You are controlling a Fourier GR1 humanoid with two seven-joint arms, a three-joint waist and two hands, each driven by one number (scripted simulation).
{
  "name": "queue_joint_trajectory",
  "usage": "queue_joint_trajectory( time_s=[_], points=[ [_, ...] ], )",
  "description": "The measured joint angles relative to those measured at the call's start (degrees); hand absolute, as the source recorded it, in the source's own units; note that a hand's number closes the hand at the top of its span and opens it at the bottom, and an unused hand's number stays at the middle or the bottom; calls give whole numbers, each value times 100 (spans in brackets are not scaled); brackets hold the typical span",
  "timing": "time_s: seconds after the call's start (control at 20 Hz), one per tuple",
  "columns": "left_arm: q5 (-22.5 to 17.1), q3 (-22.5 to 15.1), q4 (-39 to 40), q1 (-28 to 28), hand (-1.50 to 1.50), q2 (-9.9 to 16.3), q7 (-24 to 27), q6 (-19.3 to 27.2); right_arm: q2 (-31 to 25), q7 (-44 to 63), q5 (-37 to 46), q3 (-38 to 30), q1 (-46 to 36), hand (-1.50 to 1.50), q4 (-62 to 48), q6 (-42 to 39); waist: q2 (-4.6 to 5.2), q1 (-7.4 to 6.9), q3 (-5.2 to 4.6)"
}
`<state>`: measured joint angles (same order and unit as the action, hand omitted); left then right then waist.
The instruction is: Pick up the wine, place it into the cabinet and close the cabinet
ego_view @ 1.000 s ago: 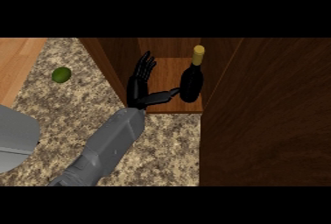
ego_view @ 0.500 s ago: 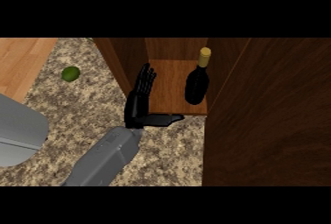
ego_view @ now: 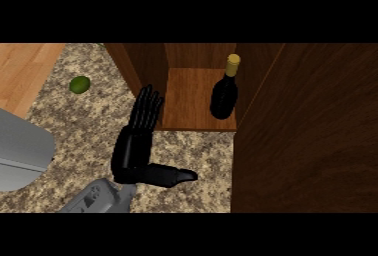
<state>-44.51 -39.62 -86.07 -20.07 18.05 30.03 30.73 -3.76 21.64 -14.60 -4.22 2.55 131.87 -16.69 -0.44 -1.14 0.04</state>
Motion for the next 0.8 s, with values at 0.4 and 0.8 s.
queue_joint_trajectory(
  time_s=[0.4, 0.8],
  points=[
    [489, -107, -1948, 1087, -150, 561, -525, 526, -182, 108, 192, 223, 7, 150, 129, -223, 22, 58, -1],
    [758, 62, -3057, 2302, -150, 1244, -350, 731, -793, 348, -161, 697, 280, 150, 399, -1177, 18, 33, -3]
  ],
)
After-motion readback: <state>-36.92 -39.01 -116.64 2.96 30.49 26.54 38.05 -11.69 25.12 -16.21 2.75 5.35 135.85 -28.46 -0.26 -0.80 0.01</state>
